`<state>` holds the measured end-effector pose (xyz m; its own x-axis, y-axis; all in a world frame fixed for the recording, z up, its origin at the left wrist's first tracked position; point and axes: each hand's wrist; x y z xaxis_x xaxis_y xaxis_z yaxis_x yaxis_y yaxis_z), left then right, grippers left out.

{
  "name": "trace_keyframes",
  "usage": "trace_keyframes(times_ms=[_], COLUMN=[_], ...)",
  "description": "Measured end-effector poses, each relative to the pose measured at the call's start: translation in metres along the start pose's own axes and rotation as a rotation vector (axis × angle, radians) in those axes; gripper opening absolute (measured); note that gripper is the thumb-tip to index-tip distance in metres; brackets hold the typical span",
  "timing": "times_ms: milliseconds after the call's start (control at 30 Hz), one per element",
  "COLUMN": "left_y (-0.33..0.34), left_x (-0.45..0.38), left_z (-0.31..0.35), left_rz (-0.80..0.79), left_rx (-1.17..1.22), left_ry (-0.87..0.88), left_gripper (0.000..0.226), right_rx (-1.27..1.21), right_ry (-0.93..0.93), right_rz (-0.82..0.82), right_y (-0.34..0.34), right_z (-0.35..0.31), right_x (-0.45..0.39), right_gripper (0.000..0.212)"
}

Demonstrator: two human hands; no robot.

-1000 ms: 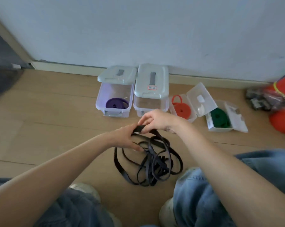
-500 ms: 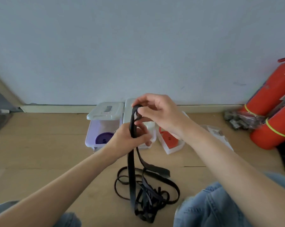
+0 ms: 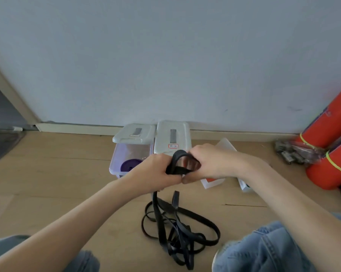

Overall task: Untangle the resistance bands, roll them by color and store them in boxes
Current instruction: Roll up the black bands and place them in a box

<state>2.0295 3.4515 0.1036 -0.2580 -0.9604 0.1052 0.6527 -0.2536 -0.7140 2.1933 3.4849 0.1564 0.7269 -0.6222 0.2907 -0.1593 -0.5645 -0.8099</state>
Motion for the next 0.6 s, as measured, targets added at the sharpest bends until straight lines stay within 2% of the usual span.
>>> trace_keyframes(times_ms=[133,200,300,400,467,500,567,600], left_y=[-0.001,0.006,0.013,-0.012,-0.039,-0.054,-0.072,-0.071], left_x=[-0.002,-0.001,0.003,0.001,0.004,0.007,0.014,0.014], left_z=[-0.006,-0.01,-0.015,-0.006,0.004,0.009,0.012,0.01], left_rz=[0.048,-0.009,-0.122,-0.062,0.027,0.033,-0.037,-0.059], left_rx=[0.13,0.13,0.206,0.216,0.41,0.554,0.78,0.726], left_ry=[0.02,0.006,-0.064,-0.083,-0.043,0.018,0.11,0.09], left_gripper=[0.03,0.035,0.029,0.021,0.019,0.018,0.017,0.016], right_rx=[-0.314,-0.498,-0.778,-1.024,-1.0,-0.915,-0.743,-0.66], right_ry=[-0.07,-0.166,-0.256,-0.26,-0.253,-0.249,-0.217,-0.169], right_rz=[0.062,0.15,0.261,0.436,0.557,0.564,0.457,0.371], right_y=[-0.01,-0.014,-0.017,-0.023,-0.029,-0.033,-0.035,-0.034], right_z=[0.001,-0.001,-0.005,0.001,0.01,0.015,0.023,0.027], right_x=[0.009,0.014,0.017,0.018,0.023,0.026,0.03,0.029], right_gripper=[0.021,0.015,0.021,0.018,0.02,0.024,0.026,0.024])
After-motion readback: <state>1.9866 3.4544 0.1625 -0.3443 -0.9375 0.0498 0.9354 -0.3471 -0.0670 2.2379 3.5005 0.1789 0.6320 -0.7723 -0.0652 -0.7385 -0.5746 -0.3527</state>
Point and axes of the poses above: each hand's wrist, its own x-axis away from the middle knuckle, its own y-axis out of the palm, z = x × y, and after that the axes turned 5 degrees about -y, right-handed
